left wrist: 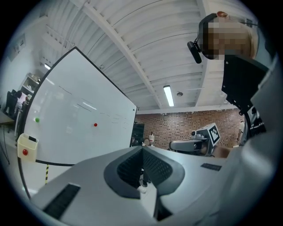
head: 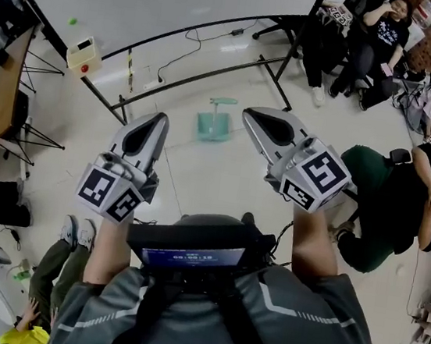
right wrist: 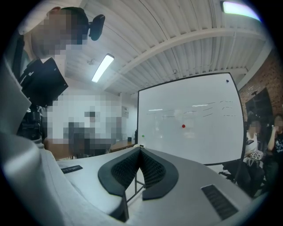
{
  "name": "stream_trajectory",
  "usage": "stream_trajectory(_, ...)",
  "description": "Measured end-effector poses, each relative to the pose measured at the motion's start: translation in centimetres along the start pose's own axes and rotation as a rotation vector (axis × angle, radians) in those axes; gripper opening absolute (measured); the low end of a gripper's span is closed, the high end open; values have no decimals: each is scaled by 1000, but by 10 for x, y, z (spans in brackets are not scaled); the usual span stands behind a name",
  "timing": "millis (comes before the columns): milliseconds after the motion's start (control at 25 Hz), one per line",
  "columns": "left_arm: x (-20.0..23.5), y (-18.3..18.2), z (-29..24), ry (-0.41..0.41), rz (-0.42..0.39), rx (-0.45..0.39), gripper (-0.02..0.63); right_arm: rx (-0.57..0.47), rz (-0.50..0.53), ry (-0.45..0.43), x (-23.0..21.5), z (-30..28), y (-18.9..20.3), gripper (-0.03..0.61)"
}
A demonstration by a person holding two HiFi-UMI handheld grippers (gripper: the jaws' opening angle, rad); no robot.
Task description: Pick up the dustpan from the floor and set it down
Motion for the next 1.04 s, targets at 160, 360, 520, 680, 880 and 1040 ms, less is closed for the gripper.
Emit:
stream_trajectory(160,-25,2,-16,-1,-4,-2,34,7,9,-16,-15,23,-6,21)
stream_trajectory(360,-48,6,-40,-22,-6,-6,34,7,-36,-12,-38,44,-12,21)
stream_trajectory(520,-59,8,-51,-30,-16,0,34,1,-32,-26,-48,52,-21,22)
stream_trajectory(680,-77,18,-59,-31,-27,2,34,-8,-30,-26,-59,74,-21,23)
stream_trajectory(880,-86,22,-64,-36,-23,7,34,-7,-32,-25,-65,83,-23,23)
stream_trajectory(1040,-87,17,-64,-41,-24,0,34,-9,-27,-31,-65,81,-28,21)
Point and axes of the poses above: the fingertips, and each gripper's own axes: z backward along the fingers, x to its left, y out of its underside, the point moved 8 cm from there along z, backward along the fingers, and after that the axes turned 15 degrees about -x, right-handed, at the moved point
